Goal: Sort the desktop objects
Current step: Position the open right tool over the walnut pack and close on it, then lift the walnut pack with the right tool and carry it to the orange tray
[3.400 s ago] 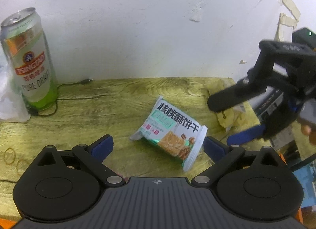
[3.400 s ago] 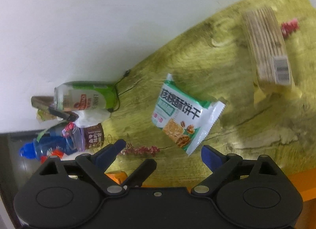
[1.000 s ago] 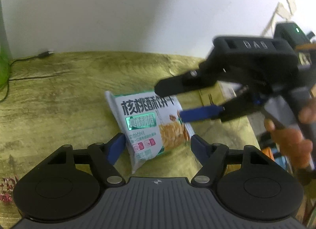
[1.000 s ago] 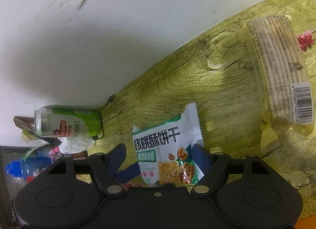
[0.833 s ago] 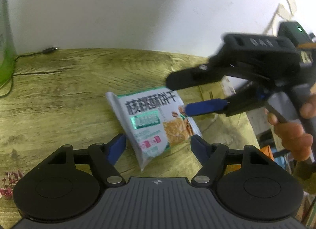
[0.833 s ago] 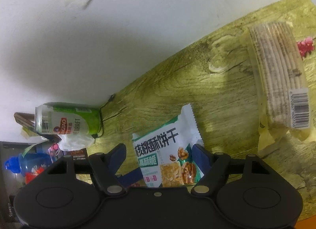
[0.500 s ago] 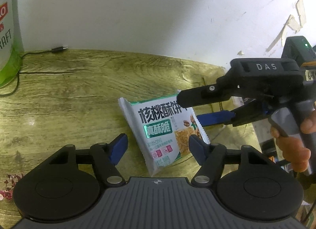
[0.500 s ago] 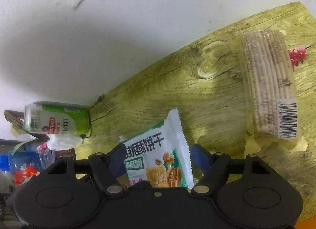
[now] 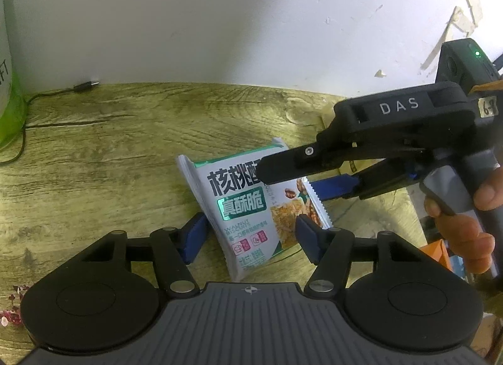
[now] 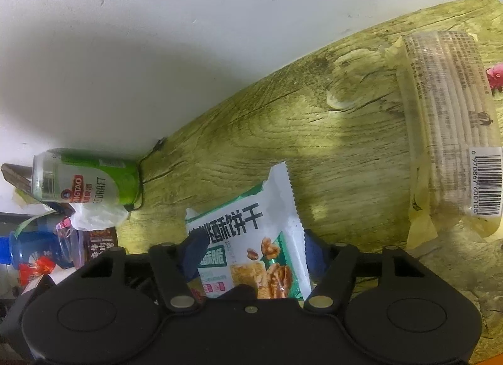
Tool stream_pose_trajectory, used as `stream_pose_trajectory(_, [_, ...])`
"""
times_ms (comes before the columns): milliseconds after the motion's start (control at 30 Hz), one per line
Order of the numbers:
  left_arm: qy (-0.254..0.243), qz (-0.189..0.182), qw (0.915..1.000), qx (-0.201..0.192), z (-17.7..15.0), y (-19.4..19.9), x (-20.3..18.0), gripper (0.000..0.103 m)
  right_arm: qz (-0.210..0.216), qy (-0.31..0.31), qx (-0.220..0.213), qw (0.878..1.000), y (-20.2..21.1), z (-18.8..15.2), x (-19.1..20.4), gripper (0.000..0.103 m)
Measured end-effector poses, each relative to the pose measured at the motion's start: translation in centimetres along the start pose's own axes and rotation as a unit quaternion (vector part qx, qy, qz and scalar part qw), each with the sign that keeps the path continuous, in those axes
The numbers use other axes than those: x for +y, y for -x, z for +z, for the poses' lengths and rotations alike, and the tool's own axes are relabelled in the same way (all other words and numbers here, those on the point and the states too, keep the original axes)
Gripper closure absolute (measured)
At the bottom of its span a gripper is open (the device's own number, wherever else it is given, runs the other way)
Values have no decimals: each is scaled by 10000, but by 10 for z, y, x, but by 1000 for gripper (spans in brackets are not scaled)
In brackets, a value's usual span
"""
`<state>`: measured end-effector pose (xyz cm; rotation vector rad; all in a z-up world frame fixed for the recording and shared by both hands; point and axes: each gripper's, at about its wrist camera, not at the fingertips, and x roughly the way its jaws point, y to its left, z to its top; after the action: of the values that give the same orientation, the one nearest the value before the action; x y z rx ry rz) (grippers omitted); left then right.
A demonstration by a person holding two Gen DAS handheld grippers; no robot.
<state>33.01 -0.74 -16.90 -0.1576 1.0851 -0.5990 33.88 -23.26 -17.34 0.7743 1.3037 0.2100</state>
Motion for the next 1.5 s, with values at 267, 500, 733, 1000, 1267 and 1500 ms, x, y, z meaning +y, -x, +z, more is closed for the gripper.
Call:
stream_pose_trajectory(267, [-51,72,10000,-20,-1,-1,-1,42,11,14,-6,10000,0,1,0,45])
stream_pose_trajectory(500, [81,81,9999,-78,0,-1,4,41,114,-34,-19,9999,0,2,-5,45])
stream_pose_trajectory(733, [-28,61,9999,-127,0,1,-1,42,78,51,-36,10000,0,1,-2,45])
stream_pose_trajectory(1000, [-84,73,9998,-177,1,6,-7,43,125,78,-86,9999,7,-2,0,45])
stream_pose_trajectory(1267, [-103,91,9996,-246,1,17,-12,43,189,137,-125,9996,16,-5,5,45])
stream_pose_trajectory(1500, [-114,125,9994,-302,-2,32,-17,43,314,187,-135,9992,26,-11,11,45])
